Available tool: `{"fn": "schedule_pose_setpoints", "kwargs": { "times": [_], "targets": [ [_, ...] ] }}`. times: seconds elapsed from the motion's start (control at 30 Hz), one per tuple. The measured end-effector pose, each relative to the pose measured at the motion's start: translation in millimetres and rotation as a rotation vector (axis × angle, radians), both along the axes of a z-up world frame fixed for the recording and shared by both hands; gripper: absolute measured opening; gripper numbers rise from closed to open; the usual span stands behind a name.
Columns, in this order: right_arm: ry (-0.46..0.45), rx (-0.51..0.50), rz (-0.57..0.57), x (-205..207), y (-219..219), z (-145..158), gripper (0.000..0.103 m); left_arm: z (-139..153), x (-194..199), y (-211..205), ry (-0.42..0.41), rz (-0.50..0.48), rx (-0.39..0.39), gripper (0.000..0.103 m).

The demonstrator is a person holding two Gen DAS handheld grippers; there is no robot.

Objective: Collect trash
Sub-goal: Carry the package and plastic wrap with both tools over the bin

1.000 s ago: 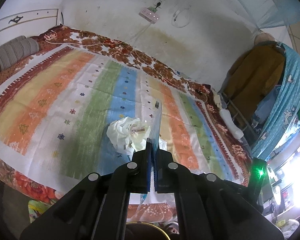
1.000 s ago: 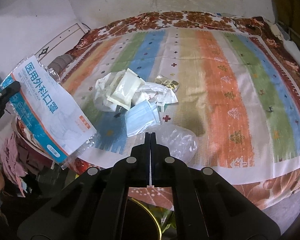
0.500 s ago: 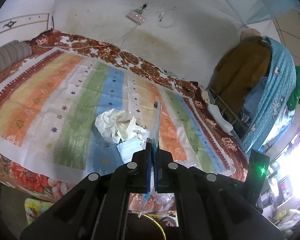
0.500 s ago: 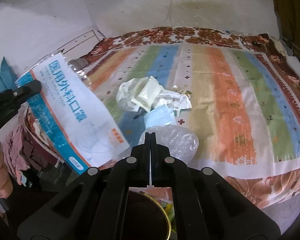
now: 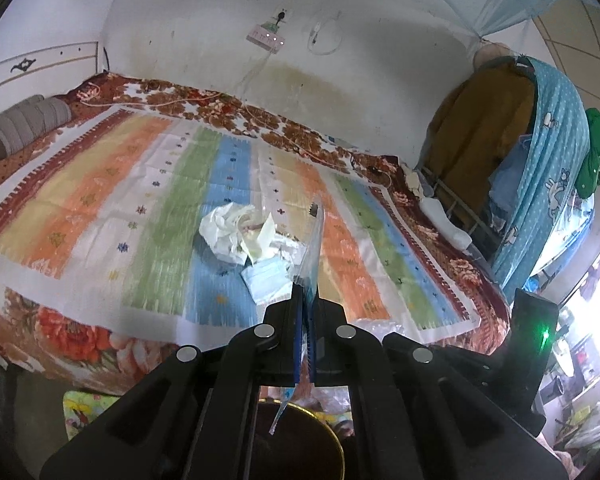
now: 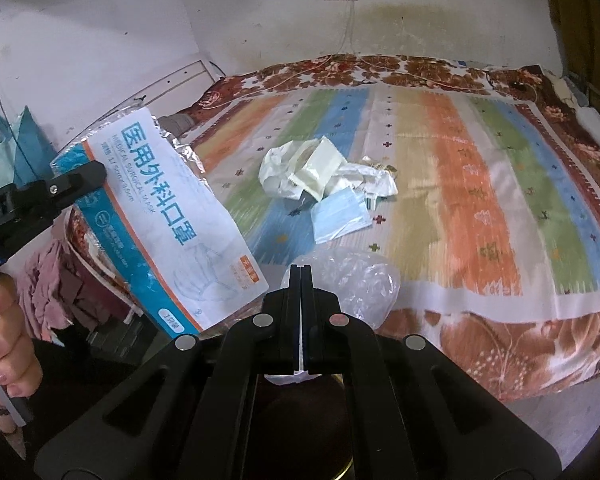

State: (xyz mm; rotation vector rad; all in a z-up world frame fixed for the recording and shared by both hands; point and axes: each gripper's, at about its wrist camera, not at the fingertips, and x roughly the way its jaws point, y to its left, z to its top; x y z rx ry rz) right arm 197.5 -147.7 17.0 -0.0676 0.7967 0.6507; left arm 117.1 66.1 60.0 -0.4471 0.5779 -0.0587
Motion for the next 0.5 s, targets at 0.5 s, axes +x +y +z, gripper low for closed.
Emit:
{"fn": "schedule_pose_setpoints", "kwargs": {
  "times": [0.5],
  "targets": [
    [0.011, -0.024, 0.018, -52, -10, -22, 0.000, -28, -43, -18, 0.041, -0.008, 0.005, 0.001]
  ]
}}
